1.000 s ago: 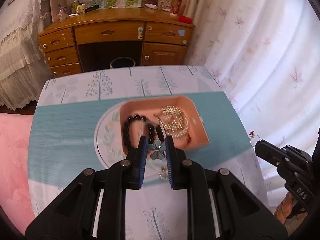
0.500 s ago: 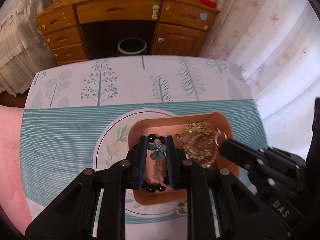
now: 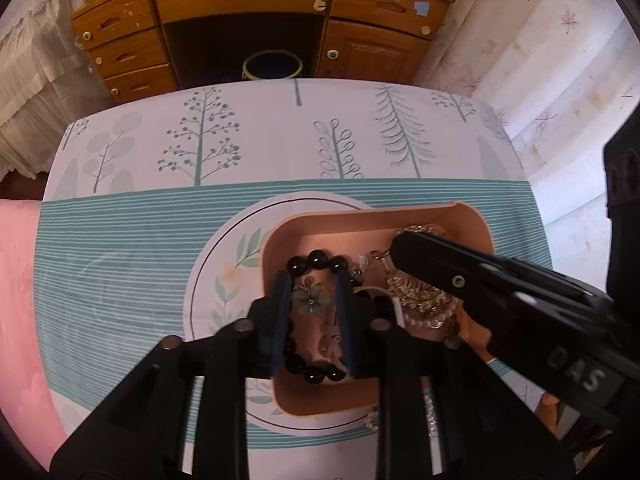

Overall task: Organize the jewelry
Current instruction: 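Carry the brooch and ring over the pink box and open both tools, then move the left tool to the second flower brooch while the right tool approaches the second ring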

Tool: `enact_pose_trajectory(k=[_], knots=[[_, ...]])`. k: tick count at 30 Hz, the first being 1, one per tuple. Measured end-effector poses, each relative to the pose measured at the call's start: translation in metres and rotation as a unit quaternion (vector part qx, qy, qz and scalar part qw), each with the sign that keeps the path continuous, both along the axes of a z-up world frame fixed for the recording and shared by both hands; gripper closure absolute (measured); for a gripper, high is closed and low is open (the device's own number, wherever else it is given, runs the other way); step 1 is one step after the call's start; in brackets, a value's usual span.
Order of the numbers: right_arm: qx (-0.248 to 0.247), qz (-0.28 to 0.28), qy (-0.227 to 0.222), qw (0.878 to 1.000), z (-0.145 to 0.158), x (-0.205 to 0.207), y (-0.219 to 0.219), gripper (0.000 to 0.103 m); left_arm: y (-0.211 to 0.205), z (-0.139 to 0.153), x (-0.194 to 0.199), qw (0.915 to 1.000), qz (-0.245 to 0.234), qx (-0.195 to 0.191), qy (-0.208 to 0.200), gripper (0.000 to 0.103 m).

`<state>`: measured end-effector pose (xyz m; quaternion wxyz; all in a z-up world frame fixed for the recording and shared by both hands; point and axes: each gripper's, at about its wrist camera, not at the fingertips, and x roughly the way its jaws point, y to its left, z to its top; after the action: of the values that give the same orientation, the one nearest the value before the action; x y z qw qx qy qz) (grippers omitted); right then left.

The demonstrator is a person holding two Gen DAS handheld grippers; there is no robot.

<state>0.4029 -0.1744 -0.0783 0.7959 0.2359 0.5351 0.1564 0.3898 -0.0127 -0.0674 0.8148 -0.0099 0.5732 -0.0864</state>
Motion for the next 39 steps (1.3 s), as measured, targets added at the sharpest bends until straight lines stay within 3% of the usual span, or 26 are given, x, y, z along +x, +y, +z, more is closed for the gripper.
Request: enact_pose_trajectory(k=[1,2,8,13,17,24,31,39], knots=[[-0.003,-0.002,-0.003,1.000,0.003,-0.003,-0.001,0.070,0.002,0.000,0.000,1.0000,0.003,0.002,-0.002,0.064],[-0.006,-0.005,-0.010,1.000,0.006,-0.007,-0.003,0.067,0.004,0.002,-0.001,1.0000,0.007,-0.001,-0.005,0.057],[-0.020,-0.013,-0.030,0.999,0.022,-0.025,-0.011,0.067,0.013,0.008,-0.008,0.9995,0.016,-0.026,-0.001,0.051],[-0.065,-0.007,-0.056,0.996,0.042,-0.053,-0.022,0.067,0.018,0.020,-0.029,0.9993,0.012,-0.032,-0.011,0.049],[-0.097,0.003,-0.066,0.993,0.053,-0.086,-0.032,0.067,0.018,0.034,-0.051,0.9991,-0.004,-0.028,-0.031,0.039],[-0.138,0.013,-0.074,0.988,0.065,-0.141,-0.050,0.067,0.011,0.061,-0.091,0.9969,-0.033,-0.029,-0.065,0.038],[-0.175,0.013,-0.087,0.981,0.081,-0.206,-0.071,0.067,-0.016,0.078,-0.143,0.9885,-0.093,-0.038,-0.113,0.038],[-0.206,0.009,-0.099,0.974,0.076,-0.278,-0.088,0.067,-0.045,0.060,-0.178,0.9878,-0.129,-0.031,-0.082,0.038]])
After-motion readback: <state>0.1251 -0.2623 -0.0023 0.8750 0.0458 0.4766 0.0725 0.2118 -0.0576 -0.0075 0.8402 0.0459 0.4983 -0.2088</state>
